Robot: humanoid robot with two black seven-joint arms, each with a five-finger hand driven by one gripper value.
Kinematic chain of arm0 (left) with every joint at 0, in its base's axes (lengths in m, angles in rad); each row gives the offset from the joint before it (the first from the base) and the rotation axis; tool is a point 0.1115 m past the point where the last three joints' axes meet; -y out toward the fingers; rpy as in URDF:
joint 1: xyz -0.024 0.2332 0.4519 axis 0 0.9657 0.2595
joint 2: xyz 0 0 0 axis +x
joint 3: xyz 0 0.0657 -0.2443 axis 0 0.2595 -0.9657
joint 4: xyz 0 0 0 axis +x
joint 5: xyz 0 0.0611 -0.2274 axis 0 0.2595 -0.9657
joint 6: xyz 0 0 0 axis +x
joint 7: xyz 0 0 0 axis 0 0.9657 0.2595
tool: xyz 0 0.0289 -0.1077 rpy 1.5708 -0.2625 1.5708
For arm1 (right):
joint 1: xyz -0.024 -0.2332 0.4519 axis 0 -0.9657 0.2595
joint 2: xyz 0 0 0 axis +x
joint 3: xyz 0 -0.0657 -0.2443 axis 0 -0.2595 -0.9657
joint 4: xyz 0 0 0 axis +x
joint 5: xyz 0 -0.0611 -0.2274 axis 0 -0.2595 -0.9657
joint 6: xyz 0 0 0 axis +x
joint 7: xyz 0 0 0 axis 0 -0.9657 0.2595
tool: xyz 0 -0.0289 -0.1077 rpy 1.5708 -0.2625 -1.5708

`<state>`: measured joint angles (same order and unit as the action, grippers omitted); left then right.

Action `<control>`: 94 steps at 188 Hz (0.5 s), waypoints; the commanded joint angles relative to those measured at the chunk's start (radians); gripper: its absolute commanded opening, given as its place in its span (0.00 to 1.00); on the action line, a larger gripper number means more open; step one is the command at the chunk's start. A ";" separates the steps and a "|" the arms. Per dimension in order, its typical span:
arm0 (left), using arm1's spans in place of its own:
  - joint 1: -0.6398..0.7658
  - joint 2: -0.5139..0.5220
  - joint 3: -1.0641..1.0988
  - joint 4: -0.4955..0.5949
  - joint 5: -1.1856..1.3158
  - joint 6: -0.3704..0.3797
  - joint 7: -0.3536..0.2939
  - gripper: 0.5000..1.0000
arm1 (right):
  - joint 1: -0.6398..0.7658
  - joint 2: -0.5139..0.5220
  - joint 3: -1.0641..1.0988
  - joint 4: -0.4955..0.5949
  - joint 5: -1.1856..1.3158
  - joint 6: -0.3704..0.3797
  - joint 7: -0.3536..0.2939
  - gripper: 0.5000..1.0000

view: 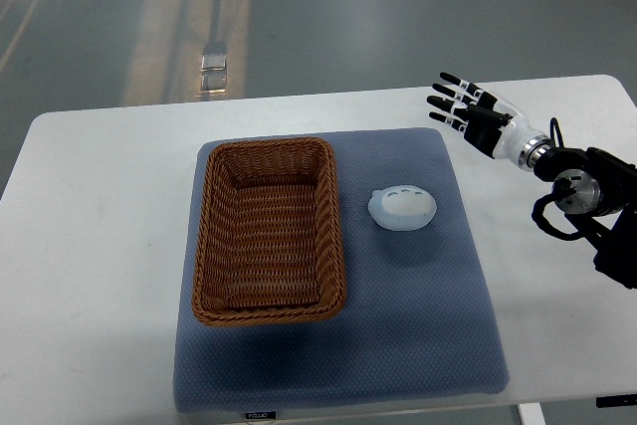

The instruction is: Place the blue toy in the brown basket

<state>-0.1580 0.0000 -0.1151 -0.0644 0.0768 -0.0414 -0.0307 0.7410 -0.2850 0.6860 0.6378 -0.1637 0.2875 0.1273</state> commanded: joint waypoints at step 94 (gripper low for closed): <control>0.003 0.000 0.000 0.001 0.000 0.000 0.000 1.00 | 0.023 0.000 -0.005 0.006 -0.116 0.015 0.000 0.82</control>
<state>-0.1550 0.0000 -0.1150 -0.0628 0.0767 -0.0414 -0.0316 0.7595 -0.2853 0.6816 0.6444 -0.2755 0.3018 0.1268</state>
